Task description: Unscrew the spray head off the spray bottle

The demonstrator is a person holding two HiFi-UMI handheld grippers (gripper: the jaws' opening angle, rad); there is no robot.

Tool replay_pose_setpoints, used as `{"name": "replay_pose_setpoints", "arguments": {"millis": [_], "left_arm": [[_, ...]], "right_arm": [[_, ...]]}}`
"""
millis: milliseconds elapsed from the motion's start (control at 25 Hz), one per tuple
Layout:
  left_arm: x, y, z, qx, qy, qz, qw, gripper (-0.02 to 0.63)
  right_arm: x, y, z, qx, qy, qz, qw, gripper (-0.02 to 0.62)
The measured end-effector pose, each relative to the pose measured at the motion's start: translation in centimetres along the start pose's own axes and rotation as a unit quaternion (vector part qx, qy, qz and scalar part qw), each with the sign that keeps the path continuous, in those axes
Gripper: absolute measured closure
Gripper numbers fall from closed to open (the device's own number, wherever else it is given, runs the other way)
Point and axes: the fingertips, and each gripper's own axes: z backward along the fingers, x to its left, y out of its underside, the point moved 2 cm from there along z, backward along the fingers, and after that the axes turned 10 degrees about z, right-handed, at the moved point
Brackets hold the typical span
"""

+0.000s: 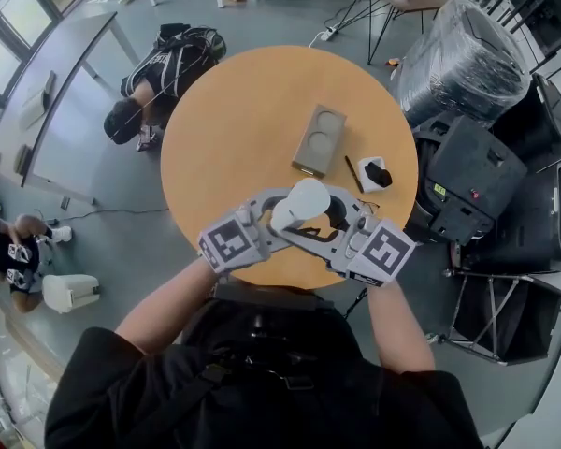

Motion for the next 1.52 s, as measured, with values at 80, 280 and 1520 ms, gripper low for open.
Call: {"name": "replay_pose_setpoints", "arguments": {"millis": [80, 280, 1520], "left_arm": [[1.2, -0.2, -0.2, -0.009, -0.049, -0.004, 0.9988, 0.322], [2.7, -0.7, -0.1, -0.021, -0.105, -0.005, 0.9943, 0.322], [3.8, 0.1, 0.1, -0.041, -0.159, 0.017, 0.9863, 0.324]], "right_arm": [[-1.1, 0.3, -0.4, 0.004, 0.053, -0.010, 0.999, 0.314], [-2.2, 0.0, -0.8, -0.009, 0.116, -0.009, 0.993, 0.337], [-2.1, 0.9, -0.6, 0.035, 0.229, 0.033, 0.972, 0.273]]}}
